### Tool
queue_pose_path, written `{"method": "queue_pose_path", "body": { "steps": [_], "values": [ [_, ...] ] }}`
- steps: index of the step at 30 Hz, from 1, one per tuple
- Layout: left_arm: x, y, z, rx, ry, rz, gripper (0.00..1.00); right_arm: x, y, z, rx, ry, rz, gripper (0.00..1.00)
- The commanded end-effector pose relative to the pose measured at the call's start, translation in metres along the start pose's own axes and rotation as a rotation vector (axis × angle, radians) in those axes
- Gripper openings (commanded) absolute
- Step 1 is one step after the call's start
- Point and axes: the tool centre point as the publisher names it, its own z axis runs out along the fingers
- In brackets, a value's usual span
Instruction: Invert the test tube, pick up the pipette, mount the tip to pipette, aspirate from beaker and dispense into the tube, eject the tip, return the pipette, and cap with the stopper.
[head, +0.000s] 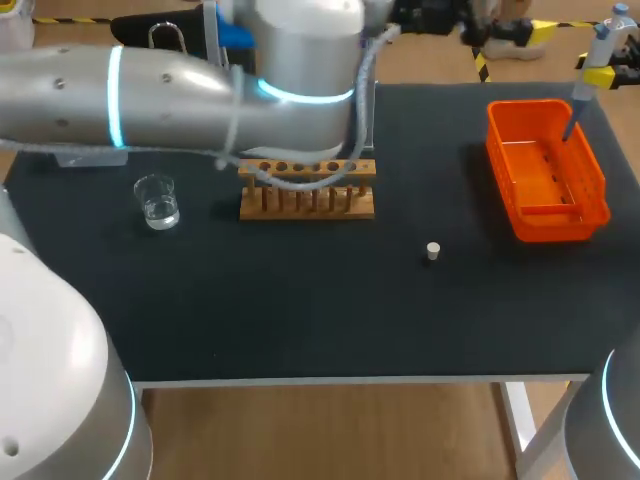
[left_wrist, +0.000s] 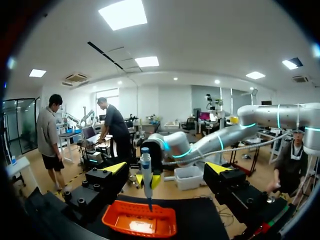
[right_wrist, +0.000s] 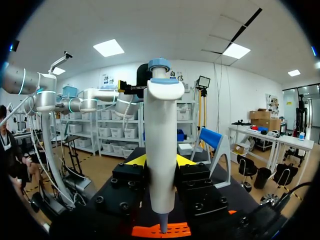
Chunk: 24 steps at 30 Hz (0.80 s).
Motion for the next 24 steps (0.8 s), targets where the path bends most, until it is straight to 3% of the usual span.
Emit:
{"method": "queue_pose_path", "body": {
  "steps": [1,11,20,24],
  "values": [
    [0.021,0.014,-0.071,0.013,-0.026,0.012,1.00,0.000,0.001,0.000,0.004,-0.001,0.000,0.00],
    [0.045,0.053,-0.128,0.088,-0.060,0.074,1.00,0.000,0.001,0.000,0.004,-0.001,0.000,0.00],
    [0.056,0.083,-0.155,0.116,-0.052,0.120,1.00,0.000,0.001,0.000,0.004,-0.001,0.000,0.00],
    [0.059,0.094,-0.165,0.130,-0.067,0.094,1.00,0.000,0.001,0.000,0.004,-0.001,0.000,0.00]
  ]
}}
